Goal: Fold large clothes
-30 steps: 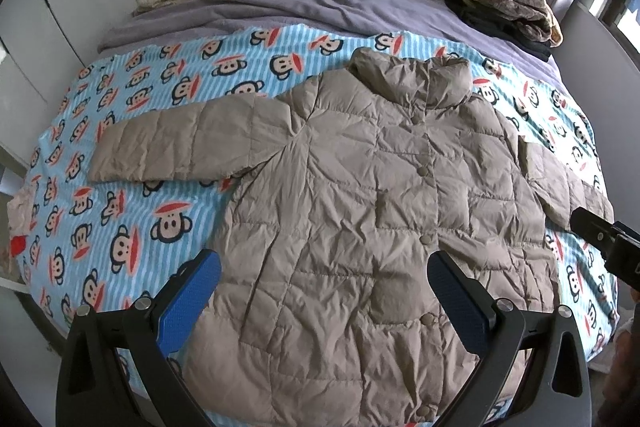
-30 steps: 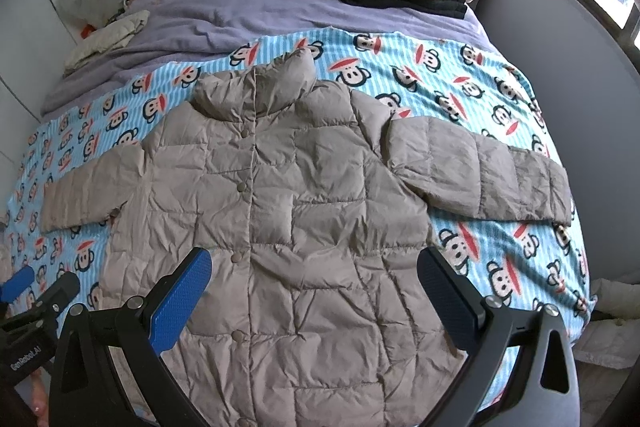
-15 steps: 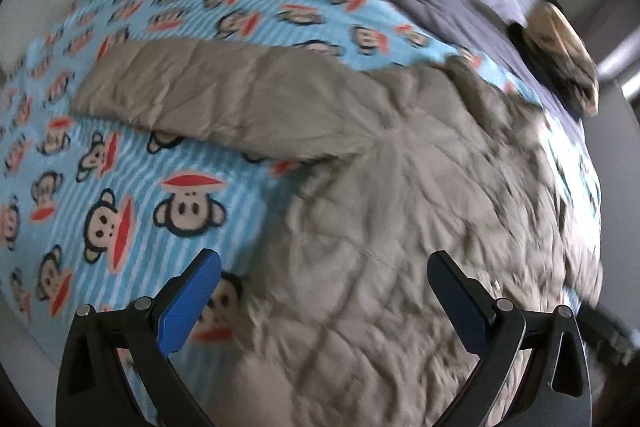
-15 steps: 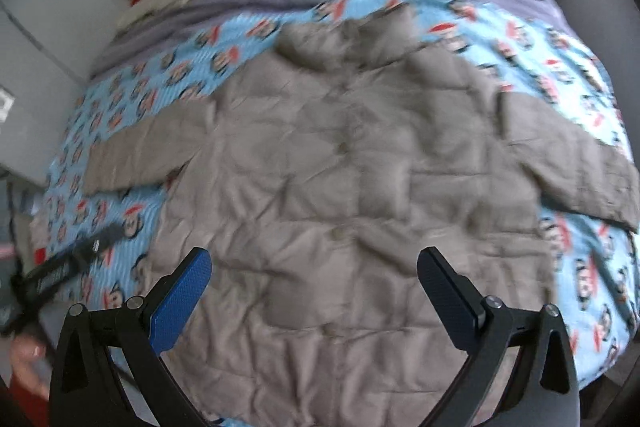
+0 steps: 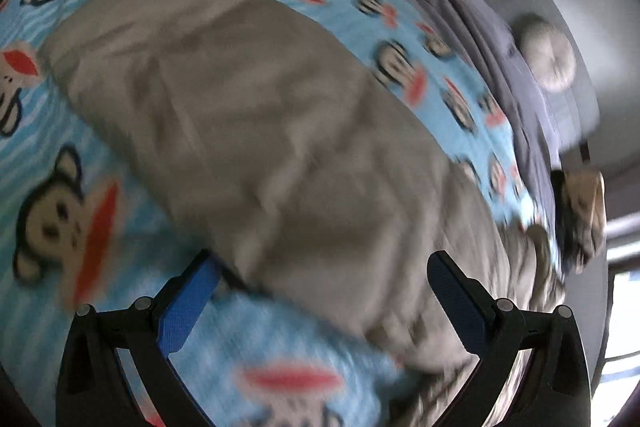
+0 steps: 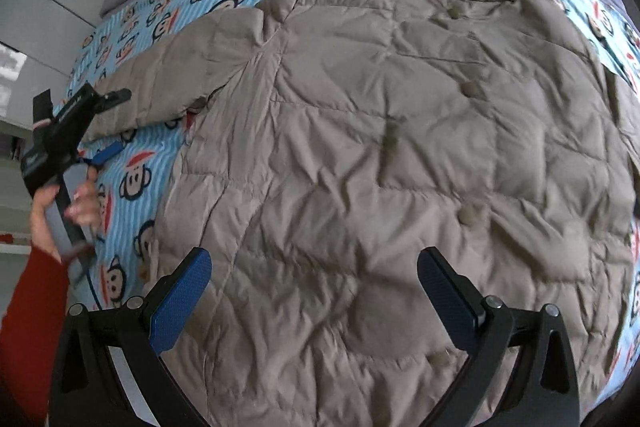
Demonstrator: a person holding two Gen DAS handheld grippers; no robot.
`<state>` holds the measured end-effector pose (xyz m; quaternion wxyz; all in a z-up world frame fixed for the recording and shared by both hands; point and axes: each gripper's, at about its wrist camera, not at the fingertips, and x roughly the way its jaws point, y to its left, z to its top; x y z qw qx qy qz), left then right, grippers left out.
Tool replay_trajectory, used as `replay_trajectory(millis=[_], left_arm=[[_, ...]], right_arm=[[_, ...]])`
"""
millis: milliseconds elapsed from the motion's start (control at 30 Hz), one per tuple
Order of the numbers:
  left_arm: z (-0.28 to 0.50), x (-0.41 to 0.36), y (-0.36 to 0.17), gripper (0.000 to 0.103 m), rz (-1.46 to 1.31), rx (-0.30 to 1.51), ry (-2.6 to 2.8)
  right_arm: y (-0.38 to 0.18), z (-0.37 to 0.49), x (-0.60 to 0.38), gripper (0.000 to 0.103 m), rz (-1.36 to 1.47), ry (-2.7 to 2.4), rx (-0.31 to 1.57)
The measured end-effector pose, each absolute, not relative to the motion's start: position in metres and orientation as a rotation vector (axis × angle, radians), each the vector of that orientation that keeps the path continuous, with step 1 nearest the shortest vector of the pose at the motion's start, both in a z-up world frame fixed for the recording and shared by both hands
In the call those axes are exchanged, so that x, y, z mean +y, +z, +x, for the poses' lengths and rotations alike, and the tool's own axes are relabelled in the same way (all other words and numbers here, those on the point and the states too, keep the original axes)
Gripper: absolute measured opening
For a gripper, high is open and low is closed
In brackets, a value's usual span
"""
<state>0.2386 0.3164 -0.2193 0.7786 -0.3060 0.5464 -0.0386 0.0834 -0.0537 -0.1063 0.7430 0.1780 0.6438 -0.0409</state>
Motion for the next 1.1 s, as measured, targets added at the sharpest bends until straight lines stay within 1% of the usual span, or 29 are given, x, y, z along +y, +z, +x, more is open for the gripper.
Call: replay_trajectory(millis=[133, 167, 200, 233, 300, 333, 367, 400, 433, 467, 533, 567, 600, 633, 667, 700, 733, 767, 900, 967, 1100], left_arm=[[0.258, 0.332, -0.221, 0.103, -0.685, 1.129, -0.03], [0.261, 0.335, -0.22, 0.101, -0.687, 1.116, -0.009], [0.264, 0.338, -0.221, 0.089, -0.689, 1.11, 0.021], [0.265, 0.339, -0.22, 0.08, -0.685, 1.11, 0.048], [0.269, 0.34, -0.223, 0.039, -0.648, 1.117, 0.068], [0.271, 0.34, -0.223, 0.028, -0.617, 1.122, 0.056], [0.272, 0.34, -0.222, 0.014, -0.603, 1.125, 0.037], [0.273, 0.339, -0.219, 0.01, -0.602, 1.12, 0.02], [0.272, 0.341, -0.214, 0.01, -0.599, 1.109, 0.017], [0.271, 0.343, -0.204, 0.007, -0.598, 1.083, 0.005], [0.267, 0.343, -0.187, 0.006, -0.597, 1.041, -0.024], [0.264, 0.343, -0.175, 0.006, -0.591, 1.015, -0.046], [0.262, 0.341, -0.162, 0.006, -0.577, 0.987, -0.071], [0.261, 0.338, -0.15, 0.006, -0.56, 0.963, -0.094], [0.259, 0.333, -0.138, 0.006, -0.536, 0.938, -0.121], [0.257, 0.328, -0.125, 0.006, -0.506, 0.914, -0.149], [0.257, 0.32, -0.114, 0.006, -0.48, 0.895, -0.184], [0.257, 0.31, -0.105, 0.006, -0.463, 0.882, -0.222], [0.247, 0.263, -0.076, 0.006, -0.387, 0.839, -0.341], [0.241, 0.232, -0.06, 0.006, -0.347, 0.813, -0.412], [0.225, 0.154, -0.034, 0.006, -0.255, 0.782, -0.568]], right_arm=[[-0.11, 0.11, -0.05, 0.102, 0.417, -0.081, 1.38], [-0.11, 0.117, -0.048, 0.102, 0.413, -0.078, 1.37], [-0.11, 0.125, -0.046, 0.102, 0.409, -0.073, 1.36], [-0.111, 0.132, -0.045, 0.102, 0.409, -0.067, 1.354], [-0.114, 0.151, -0.041, 0.102, 0.431, -0.048, 1.339], [-0.116, 0.158, -0.04, 0.102, 0.445, -0.04, 1.336], [-0.118, 0.167, -0.038, 0.103, 0.464, -0.03, 1.331], [-0.119, 0.176, -0.036, 0.103, 0.48, -0.019, 1.325], [-0.121, 0.183, -0.035, 0.102, 0.493, -0.014, 1.315], [-0.123, 0.192, -0.033, 0.102, 0.503, -0.011, 1.306], [-0.126, 0.206, -0.03, 0.102, 0.519, -0.014, 1.288], [-0.129, 0.214, -0.029, 0.101, 0.537, -0.02, 1.277], [-0.132, 0.219, -0.029, 0.096, 0.556, -0.018, 1.267], [-0.139, 0.226, -0.027, 0.07, 0.579, -0.007, 1.263], [-0.149, 0.233, -0.024, 0.035, 0.597, 0.004, 1.283], [-0.158, 0.238, -0.023, 0.026, 0.613, 0.005, 1.301], [-0.17, 0.242, -0.02, 0.022, 0.638, 0.012, 1.314], [-0.178, 0.244, -0.017, 0.021, 0.648, 0.019, 1.321], [-0.198, 0.25, 0.001, 0.021, 0.573, 0.03, 1.337], [-0.197, 0.252, 0.005, 0.021, 0.559, 0.05, 1.347], [-0.179, 0.239, -0.017, 0.021, 0.646, 0.089, 1.313]])
